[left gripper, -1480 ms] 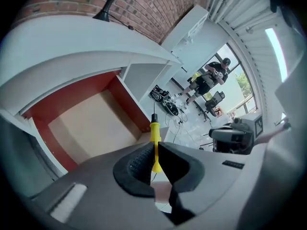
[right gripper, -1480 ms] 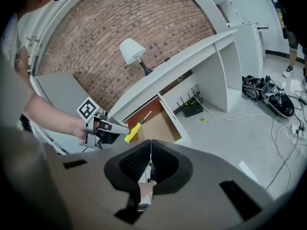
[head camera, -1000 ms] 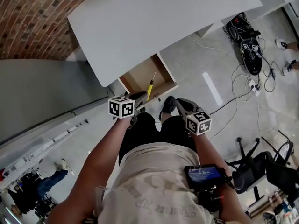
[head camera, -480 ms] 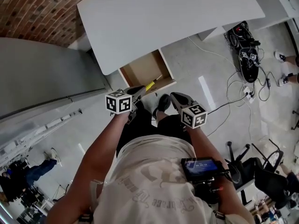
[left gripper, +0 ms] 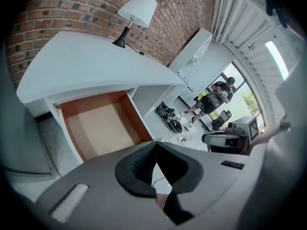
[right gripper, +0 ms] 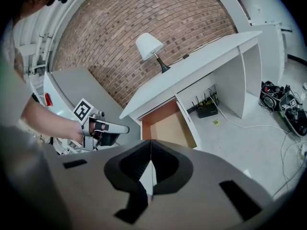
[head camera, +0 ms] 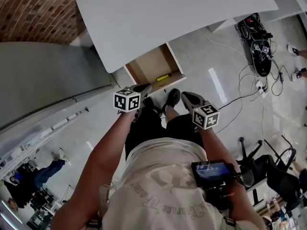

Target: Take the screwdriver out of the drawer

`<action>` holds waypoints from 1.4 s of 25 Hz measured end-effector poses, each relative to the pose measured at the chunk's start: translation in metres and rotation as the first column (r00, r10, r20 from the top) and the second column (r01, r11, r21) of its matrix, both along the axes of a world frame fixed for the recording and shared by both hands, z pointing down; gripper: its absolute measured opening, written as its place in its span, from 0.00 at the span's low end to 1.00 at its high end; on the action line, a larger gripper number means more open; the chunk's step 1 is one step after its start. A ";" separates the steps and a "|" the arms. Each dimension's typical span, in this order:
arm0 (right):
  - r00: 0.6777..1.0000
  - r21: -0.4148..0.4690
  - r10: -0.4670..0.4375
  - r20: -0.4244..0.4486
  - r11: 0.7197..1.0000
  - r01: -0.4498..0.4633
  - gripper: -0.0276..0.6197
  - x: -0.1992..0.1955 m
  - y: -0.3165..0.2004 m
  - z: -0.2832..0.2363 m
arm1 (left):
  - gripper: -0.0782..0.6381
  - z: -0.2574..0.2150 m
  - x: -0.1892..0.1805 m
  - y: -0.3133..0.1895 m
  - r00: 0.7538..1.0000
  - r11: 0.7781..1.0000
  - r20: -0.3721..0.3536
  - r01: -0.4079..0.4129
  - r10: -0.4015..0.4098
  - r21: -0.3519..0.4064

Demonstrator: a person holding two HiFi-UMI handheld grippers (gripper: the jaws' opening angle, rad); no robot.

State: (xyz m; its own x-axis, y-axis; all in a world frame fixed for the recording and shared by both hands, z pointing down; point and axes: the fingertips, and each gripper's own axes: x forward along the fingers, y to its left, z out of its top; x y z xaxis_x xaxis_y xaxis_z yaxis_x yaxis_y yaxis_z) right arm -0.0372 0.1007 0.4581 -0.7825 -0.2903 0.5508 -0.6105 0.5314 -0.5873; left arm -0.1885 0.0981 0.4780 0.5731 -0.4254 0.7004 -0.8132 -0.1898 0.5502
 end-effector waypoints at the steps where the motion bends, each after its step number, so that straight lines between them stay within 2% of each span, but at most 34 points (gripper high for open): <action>1: 1.000 -0.002 0.009 0.001 1.000 -0.009 0.05 0.000 0.000 0.001 | 0.12 0.005 0.000 0.001 1.000 1.000 0.011 -0.016 0.016 -0.010; 7: 0.998 -0.007 0.057 -0.003 0.998 -0.057 0.05 0.008 -0.002 0.004 | 0.12 0.039 0.003 0.002 0.982 0.986 0.098 -0.153 0.160 -0.072; 13: 0.993 -0.016 0.117 -0.008 0.993 -0.117 0.05 0.027 -0.004 0.016 | 0.12 0.073 0.009 -0.011 0.955 0.963 0.147 -0.240 0.257 -0.123; 18: 0.988 -0.037 0.152 -0.019 0.988 -0.153 0.05 0.038 0.002 0.029 | 0.12 0.095 0.017 -0.016 0.921 0.936 0.184 -0.320 0.344 -0.150; 23: 0.983 -0.051 0.180 -0.020 0.982 -0.181 0.05 0.043 0.007 0.041 | 0.12 0.120 0.027 -0.012 0.873 0.891 0.195 -0.416 0.447 -0.181; 30: 0.978 -0.062 0.205 -0.023 0.977 -0.206 0.05 0.052 0.009 0.059 | 0.12 0.152 0.033 -0.017 0.835 0.860 0.218 -0.468 0.506 -0.201; 35: 0.971 -0.070 0.236 -0.033 0.969 -0.238 0.05 0.055 0.012 0.075 | 0.12 0.183 0.030 -0.020 0.786 0.819 0.235 -0.531 0.572 -0.216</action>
State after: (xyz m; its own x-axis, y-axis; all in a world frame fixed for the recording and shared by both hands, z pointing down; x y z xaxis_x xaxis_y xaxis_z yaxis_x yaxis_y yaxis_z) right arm 0.0176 0.1126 0.5331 -0.6825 -0.4246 0.5949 -0.7283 0.3263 -0.6026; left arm -0.1586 0.0785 0.6614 0.4555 0.0109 0.8902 -0.7121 -0.5956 0.3717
